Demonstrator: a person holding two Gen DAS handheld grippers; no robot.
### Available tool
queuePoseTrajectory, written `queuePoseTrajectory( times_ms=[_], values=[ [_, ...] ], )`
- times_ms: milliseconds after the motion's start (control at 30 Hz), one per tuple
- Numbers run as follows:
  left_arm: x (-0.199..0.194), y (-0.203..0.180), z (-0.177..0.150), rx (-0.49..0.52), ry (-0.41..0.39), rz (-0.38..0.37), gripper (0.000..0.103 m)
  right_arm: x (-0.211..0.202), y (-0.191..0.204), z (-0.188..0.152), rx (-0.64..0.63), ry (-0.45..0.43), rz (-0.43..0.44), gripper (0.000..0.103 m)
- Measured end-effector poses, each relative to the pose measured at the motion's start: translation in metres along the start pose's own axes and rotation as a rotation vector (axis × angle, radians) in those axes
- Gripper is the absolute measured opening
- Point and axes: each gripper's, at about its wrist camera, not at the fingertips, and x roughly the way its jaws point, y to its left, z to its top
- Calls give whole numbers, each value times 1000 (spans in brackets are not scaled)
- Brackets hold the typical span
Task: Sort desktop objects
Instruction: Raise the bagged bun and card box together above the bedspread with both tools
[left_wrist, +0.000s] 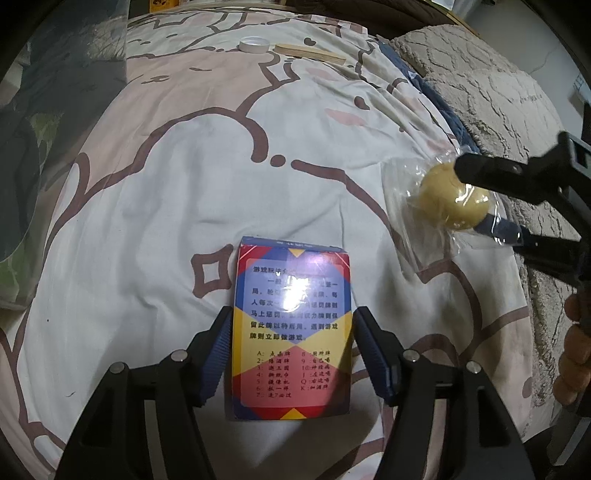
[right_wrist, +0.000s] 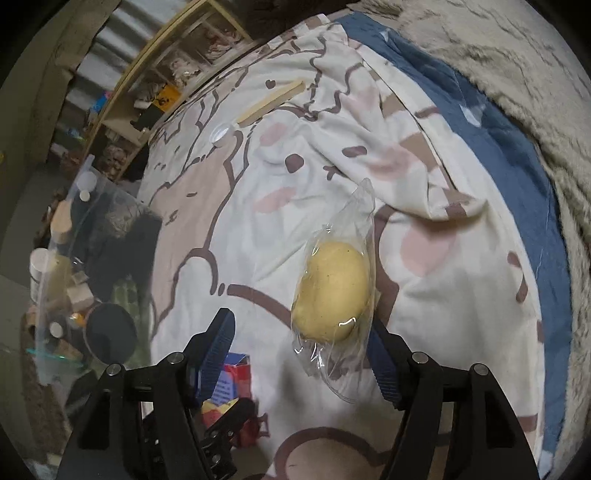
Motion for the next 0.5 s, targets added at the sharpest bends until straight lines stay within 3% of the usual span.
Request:
queuePoseTrajectory(
  times_ms=[133, 200, 267, 500],
  values=[
    [0, -1, 0, -6, 2, -5, 65, 2, 0, 5, -8, -22, -7, 63],
    [0, -1, 0, -6, 5, -5, 65, 3, 0, 6, -23, -32, -26, 49],
    [1, -4, -1, 10, 15, 9, 65, 6, -1, 8, -34, -32, -44, 42],
    [1, -5, -3, 18, 36, 20, 65, 11, 1, 11, -63, -31, -53, 37]
  ],
)
